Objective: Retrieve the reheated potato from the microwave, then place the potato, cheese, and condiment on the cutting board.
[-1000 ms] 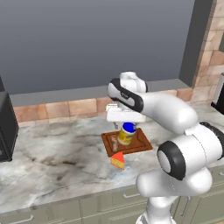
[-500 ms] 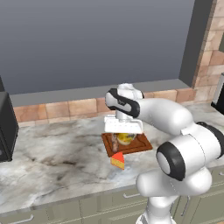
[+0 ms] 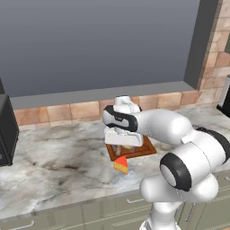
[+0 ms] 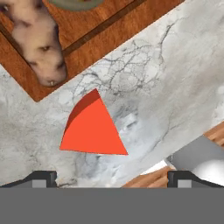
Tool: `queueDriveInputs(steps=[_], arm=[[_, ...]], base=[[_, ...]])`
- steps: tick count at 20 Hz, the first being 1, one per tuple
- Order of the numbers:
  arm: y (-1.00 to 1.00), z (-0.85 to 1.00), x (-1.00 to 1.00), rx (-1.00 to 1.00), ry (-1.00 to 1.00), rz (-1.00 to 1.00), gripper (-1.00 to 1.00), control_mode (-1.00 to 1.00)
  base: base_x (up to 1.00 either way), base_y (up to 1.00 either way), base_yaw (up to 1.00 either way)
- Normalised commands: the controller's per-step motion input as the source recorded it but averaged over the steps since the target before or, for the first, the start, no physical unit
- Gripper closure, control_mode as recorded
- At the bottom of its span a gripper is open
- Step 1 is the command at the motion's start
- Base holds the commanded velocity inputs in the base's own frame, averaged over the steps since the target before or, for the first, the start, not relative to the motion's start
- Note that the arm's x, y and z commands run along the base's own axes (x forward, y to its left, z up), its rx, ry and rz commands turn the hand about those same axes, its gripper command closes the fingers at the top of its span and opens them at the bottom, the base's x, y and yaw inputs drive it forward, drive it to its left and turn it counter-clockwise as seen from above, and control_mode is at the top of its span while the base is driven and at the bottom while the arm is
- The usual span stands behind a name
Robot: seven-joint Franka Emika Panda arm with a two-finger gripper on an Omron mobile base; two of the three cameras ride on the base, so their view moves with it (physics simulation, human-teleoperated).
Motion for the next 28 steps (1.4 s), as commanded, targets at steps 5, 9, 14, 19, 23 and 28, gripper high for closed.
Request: queueDriveInputs(steps=[5, 9, 14, 19, 23, 28], arm=[[-0.02, -0.18, -0.12, 0.0, -0.13, 0.09, -1.0, -1.0], [0.0, -0.13, -0.04, 0.04, -0.02, 0.37, -1.0, -1.0], [0.0, -0.2, 0.13, 0.02, -0.08, 0.34, -1.0, -1.0], [0.0, -0.19, 0.04, 0.01, -0.24, 0.17, -1.0, -1.0], [0.0, -0.2, -0.03, 0.11, -0.12, 0.02, -1.0, -1.0], [0.0, -0.05, 0.0, 0.16, 0.05, 0.0, -1.0, -1.0]], base=[[0.0, 0.0, 0.0], [0.0, 0.0, 0.0], [0.0, 0.0, 0.0], [0.0, 0.0, 0.0], [0.0, 0.0, 0.0], [0.0, 0.0, 0.0]])
